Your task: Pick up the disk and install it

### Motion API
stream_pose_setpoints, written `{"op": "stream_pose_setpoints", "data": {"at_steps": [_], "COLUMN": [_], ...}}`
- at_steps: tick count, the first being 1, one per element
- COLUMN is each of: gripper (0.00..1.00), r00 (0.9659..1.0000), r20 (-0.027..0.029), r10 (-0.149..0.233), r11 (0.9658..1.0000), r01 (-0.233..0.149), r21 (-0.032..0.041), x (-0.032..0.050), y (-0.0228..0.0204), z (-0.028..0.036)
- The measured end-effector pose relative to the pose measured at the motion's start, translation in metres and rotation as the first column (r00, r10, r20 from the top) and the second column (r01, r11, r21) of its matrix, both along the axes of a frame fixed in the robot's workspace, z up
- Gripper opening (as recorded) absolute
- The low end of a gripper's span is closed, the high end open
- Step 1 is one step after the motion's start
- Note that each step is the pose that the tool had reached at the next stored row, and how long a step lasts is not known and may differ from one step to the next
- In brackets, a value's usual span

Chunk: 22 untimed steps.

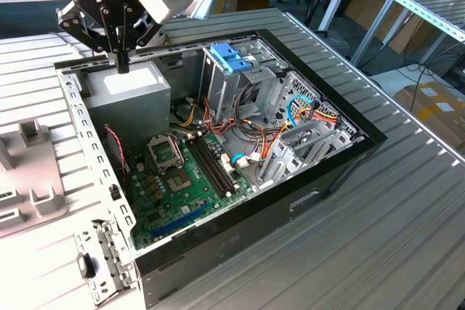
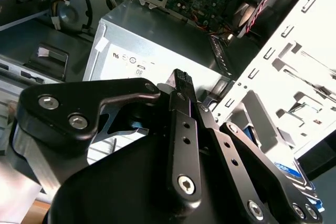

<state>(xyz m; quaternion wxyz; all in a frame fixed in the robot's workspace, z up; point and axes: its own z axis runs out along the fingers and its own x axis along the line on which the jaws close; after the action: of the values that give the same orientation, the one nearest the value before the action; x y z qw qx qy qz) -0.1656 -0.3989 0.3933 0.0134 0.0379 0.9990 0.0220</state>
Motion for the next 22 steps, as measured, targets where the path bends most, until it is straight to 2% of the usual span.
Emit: {"op": "stream_pose_setpoints", "data": {"at_steps": [7, 8, 22], "gripper": [0.11, 0.11, 0.11], "r00": [1.0, 1.0, 1.0], "r20": [-0.0001, 0.0, 0.0], "r10": [0.0, 0.0, 0.0], "r11": [1.0, 1.0, 1.0], "r01": [0.0, 0.0, 0.0], "r21": [0.0, 0.0, -0.0001], "x": [-0.0052, -0.0085, -0.0144], "y": [0.0, 0.0, 0.0], "z": [0.0, 0.0, 0.0]}}
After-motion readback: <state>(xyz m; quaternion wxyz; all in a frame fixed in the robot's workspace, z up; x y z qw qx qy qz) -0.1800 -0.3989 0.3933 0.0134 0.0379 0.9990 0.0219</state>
